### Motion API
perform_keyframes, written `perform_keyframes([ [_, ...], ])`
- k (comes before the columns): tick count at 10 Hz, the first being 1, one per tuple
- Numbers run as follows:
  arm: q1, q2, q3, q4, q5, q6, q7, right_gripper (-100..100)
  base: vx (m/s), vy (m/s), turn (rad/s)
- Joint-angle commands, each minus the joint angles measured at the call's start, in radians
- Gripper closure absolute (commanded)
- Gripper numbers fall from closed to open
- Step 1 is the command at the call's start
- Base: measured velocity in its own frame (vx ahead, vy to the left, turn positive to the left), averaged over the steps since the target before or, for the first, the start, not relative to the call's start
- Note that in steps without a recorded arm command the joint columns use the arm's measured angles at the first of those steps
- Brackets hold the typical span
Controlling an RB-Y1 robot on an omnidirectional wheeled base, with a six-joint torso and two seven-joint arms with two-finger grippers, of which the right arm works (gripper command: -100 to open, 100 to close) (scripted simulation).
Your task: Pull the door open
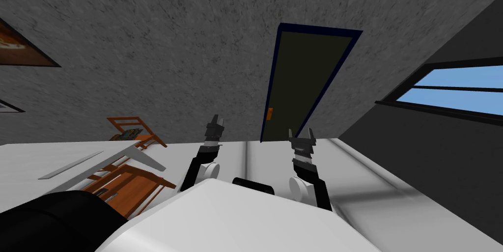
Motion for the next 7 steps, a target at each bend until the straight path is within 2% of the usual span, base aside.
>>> perform_keyframes([
  [1,-0.022,-0.019,0.019,0.033,-0.038,0.014,-0.043,-100,0.124,-0.029,0.021],
  [7,-0.083,-0.063,0.065,0.132,-0.127,0.035,-0.146,-100,0.112,-0.018,0.014],
])
